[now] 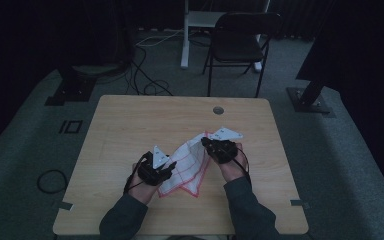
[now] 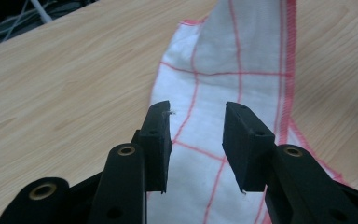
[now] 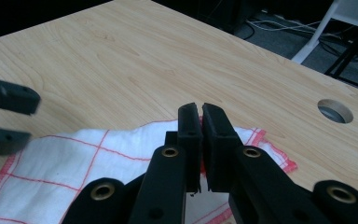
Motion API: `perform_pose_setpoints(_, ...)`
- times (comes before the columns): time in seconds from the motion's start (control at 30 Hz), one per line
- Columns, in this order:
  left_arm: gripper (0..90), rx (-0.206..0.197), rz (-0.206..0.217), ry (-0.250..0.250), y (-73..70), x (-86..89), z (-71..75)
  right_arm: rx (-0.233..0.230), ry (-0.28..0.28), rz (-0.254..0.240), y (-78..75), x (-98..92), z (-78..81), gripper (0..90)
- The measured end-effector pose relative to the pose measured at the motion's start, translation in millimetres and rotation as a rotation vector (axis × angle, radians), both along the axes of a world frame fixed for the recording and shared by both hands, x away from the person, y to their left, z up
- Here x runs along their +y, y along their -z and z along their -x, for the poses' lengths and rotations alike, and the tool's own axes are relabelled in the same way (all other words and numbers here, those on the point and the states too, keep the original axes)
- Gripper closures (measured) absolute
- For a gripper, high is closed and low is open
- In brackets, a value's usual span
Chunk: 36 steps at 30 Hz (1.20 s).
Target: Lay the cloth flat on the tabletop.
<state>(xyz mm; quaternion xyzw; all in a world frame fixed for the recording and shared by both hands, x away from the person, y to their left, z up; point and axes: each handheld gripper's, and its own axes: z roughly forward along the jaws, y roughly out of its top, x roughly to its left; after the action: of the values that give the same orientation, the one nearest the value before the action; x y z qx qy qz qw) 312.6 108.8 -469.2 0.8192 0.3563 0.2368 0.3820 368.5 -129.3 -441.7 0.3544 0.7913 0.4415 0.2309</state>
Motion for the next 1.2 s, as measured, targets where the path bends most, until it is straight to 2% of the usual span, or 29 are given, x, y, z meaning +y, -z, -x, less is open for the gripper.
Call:
perform_pose_setpoints(0.27,61.6,0.01,0.017,0.013,5.4,-10.2,-1.1,0.016,-0.014,-0.023,1.2,2.9,-0.8,87.1)
perform_pose_setpoints(0.47,61.3,0.011,0.035,0.013,7.9,-13.1,-1.8,0.018,-0.019,-0.021,1.8,6.2,-0.5,87.1)
perform_pose_setpoints(0.6,60.9,0.004,0.049,0.02,11.8,-20.6,-4.4,0.018,-0.029,-0.018,2.7,9.9,-0.1,87.1)
perform_pose_setpoints(1.0,58.4,-0.012,0.066,0.053,10.1,-43.7,-8.7,0.022,-0.044,-0.026,5.0,17.3,1.8,87.1)
perform_pose_setpoints(1.2,57.9,0.0,0.091,0.036,12.3,-51.1,-13.3,0.027,-0.043,-0.036,7.0,18.5,3.0,87.1)
